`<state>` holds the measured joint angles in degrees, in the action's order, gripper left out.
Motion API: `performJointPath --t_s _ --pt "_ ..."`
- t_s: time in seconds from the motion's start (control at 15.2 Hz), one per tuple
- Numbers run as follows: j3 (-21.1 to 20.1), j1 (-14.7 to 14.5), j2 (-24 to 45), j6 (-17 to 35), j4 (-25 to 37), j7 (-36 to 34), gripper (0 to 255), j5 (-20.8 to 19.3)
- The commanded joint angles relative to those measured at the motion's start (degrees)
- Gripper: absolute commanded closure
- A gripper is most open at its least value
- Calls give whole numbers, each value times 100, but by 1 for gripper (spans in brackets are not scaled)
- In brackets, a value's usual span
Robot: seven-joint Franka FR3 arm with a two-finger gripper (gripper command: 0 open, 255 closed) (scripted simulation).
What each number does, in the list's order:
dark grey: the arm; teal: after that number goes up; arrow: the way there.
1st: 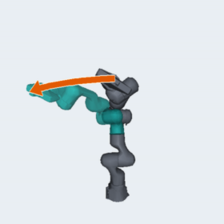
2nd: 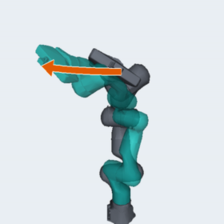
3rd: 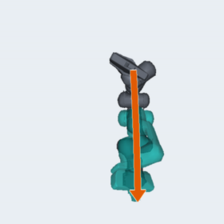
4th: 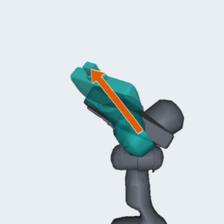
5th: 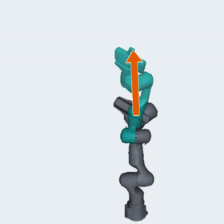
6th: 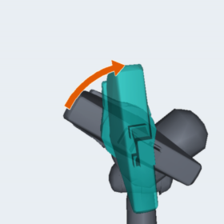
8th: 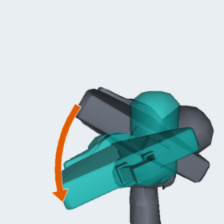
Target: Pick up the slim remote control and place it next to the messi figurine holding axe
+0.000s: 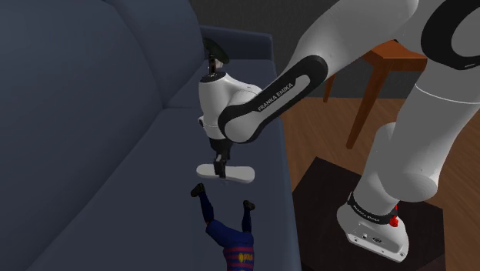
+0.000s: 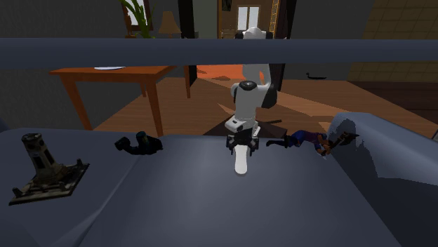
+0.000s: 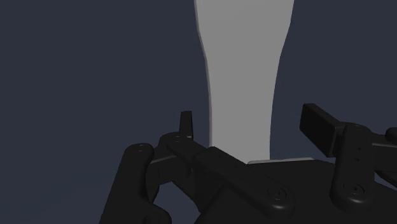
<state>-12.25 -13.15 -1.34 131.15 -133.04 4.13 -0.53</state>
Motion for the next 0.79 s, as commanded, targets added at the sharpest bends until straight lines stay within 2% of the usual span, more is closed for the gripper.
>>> performJointPath --t_s 0.0,0.2,0.46,0.73 --pt "0 0 0 0 0 0 0 0" --pt "0 0 0 0 0 0 0 0" --pt "11 -2 -397 -739 352 78 0 105" --pt "12 -3 -397 -739 352 78 0 105"
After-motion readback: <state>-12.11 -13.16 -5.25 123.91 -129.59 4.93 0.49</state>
